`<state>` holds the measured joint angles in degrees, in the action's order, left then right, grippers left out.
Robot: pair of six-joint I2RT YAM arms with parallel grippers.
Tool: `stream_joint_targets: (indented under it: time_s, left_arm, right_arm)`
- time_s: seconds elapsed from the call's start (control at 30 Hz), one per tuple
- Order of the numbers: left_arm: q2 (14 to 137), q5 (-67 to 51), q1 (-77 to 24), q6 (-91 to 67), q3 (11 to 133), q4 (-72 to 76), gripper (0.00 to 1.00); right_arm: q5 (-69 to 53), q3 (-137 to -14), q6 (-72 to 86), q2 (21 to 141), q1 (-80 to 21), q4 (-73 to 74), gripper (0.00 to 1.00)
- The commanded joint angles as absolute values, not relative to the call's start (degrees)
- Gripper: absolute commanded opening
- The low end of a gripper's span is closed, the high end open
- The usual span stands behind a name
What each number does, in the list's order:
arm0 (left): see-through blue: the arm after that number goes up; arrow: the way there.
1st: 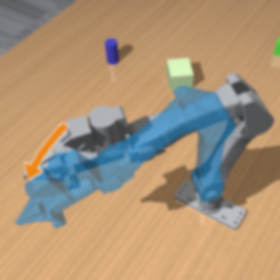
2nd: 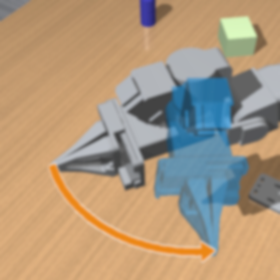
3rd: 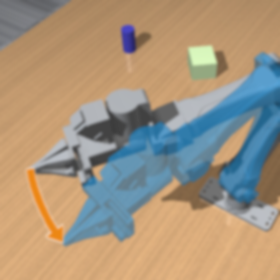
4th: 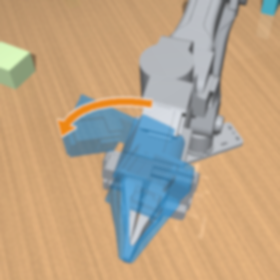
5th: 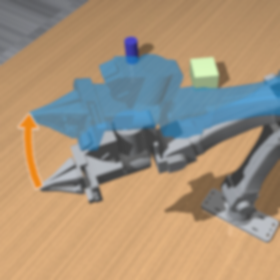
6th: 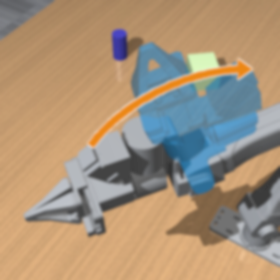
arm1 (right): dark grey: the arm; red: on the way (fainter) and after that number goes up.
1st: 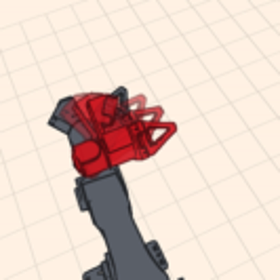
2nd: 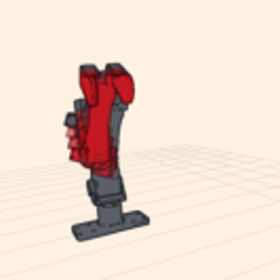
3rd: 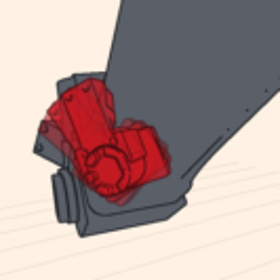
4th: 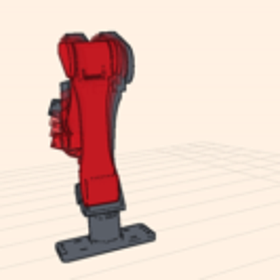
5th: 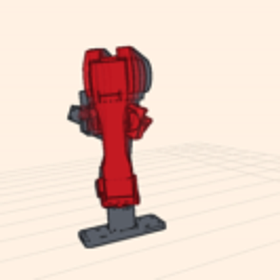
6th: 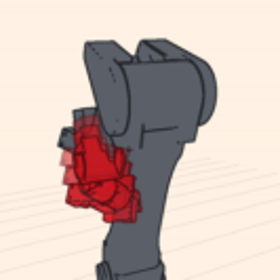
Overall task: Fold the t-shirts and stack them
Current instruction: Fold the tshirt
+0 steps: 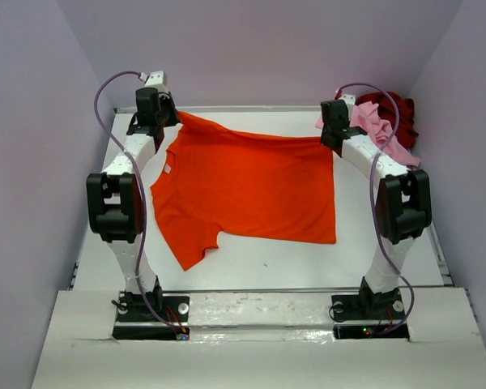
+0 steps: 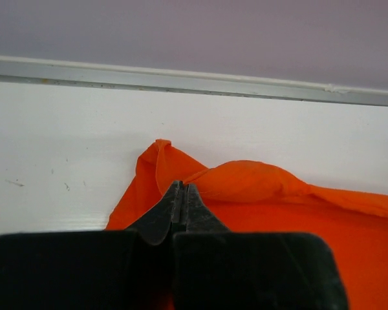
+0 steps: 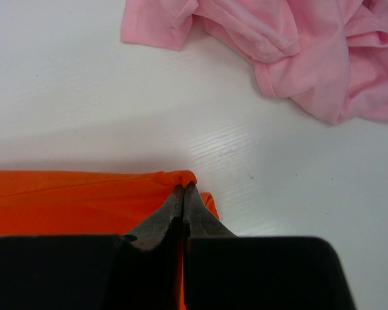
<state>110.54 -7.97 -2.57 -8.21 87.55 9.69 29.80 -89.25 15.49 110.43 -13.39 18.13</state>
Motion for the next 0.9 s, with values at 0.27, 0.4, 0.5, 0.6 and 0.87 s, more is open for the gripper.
stream_joint_targets:
  time_s: [0.27, 0.4, 0.5, 0.6, 0.87]
  left_arm:
    - [103.2, -8.7, -2.8, -9.1, 80.6, 8.0, 0.00]
    - [103.5, -8.9, -2.9, -9.6, 79.5, 8.0, 0.00]
    - [103.6, -8.8, -3.2, -10.2, 79.0, 8.1, 0.00]
    - [104.4, -7.8, -3.1, -9.8, 79.1, 6.9, 0.00]
    - [104.8, -7.7, -3.2, -10.3, 79.0, 5.8, 0.00]
  right_arm:
    - [19.6, -81.3, 19.9, 101.3, -13.0, 22.9, 0.00]
    - [16.6, -78.2, 20.6, 99.6, -13.5, 23.0, 0.00]
    - [15.3, -75.4, 21.8, 98.4, -14.2, 22.9, 0.00]
    - [14.9, -72.2, 23.5, 96.9, -14.8, 22.6, 0.00]
    - [11.5, -64.1, 25.4, 92.9, -15.8, 20.8, 0.00]
